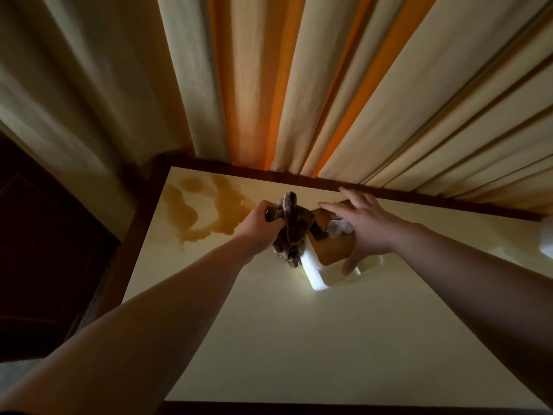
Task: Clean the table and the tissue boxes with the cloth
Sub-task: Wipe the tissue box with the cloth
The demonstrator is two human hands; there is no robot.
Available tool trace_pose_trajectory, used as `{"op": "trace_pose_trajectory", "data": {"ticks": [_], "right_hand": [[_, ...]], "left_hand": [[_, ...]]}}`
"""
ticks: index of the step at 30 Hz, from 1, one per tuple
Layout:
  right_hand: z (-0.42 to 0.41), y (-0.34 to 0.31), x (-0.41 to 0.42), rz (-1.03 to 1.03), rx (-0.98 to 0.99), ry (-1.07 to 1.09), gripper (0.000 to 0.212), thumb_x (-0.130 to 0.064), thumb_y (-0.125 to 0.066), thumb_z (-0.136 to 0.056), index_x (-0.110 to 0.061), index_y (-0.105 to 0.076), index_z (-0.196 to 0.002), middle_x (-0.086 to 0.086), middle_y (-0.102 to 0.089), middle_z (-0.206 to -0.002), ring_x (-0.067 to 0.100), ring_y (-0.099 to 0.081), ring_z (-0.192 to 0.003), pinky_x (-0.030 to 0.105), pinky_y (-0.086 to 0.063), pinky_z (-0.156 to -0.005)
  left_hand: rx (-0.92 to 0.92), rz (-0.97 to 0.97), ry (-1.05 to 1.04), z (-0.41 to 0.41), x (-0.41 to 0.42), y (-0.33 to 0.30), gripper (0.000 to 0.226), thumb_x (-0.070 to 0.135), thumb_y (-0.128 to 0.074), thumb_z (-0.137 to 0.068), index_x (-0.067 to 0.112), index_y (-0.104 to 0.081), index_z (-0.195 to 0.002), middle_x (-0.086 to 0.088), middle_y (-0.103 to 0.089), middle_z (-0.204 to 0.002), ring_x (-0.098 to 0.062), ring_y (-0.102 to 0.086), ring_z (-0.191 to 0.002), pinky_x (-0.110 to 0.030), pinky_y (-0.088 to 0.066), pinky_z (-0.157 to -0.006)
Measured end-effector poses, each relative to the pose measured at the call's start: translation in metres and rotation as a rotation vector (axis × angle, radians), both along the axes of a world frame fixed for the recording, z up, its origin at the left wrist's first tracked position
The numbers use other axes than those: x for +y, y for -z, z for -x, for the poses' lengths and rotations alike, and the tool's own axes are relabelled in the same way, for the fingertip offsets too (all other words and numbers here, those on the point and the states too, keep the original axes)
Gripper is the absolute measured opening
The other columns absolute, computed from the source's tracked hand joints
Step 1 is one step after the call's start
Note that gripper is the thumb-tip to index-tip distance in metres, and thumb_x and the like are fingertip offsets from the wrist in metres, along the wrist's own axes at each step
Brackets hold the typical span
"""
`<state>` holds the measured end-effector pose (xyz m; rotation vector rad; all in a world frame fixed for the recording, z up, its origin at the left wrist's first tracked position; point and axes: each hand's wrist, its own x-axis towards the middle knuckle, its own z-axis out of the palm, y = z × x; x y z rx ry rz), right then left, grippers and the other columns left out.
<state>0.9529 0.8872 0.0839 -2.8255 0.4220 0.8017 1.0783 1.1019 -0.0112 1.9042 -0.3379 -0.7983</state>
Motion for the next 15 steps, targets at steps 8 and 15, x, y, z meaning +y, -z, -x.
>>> {"op": "trace_pose_trajectory", "data": {"ticks": [8,15], "right_hand": [[-0.006,0.013,0.050,0.012,-0.119,0.438,0.170,-0.098,-0.072,-0.039,-0.020,0.013,-0.164,0.014,-0.004,-0.170,0.041,-0.009,-0.156,0.060,-0.026,-0.121],[-0.013,0.011,0.052,0.017,-0.083,0.412,0.170,-0.082,-0.087,-0.045,-0.022,0.018,-0.163,0.014,-0.011,-0.169,0.041,-0.014,-0.154,0.061,-0.027,-0.122]], "left_hand": [[-0.017,0.007,-0.080,0.000,0.019,0.003,0.023,0.020,-0.064,-0.094,0.022,-0.060,-0.117,-0.003,-0.068,-0.101,-0.021,-0.066,-0.092,-0.039,-0.062,-0.081],[-0.031,0.018,-0.041,-0.003,0.023,0.002,0.020,0.019,-0.065,-0.094,0.023,-0.061,-0.113,-0.003,-0.068,-0.100,-0.019,-0.065,-0.090,-0.038,-0.062,-0.080]]}}
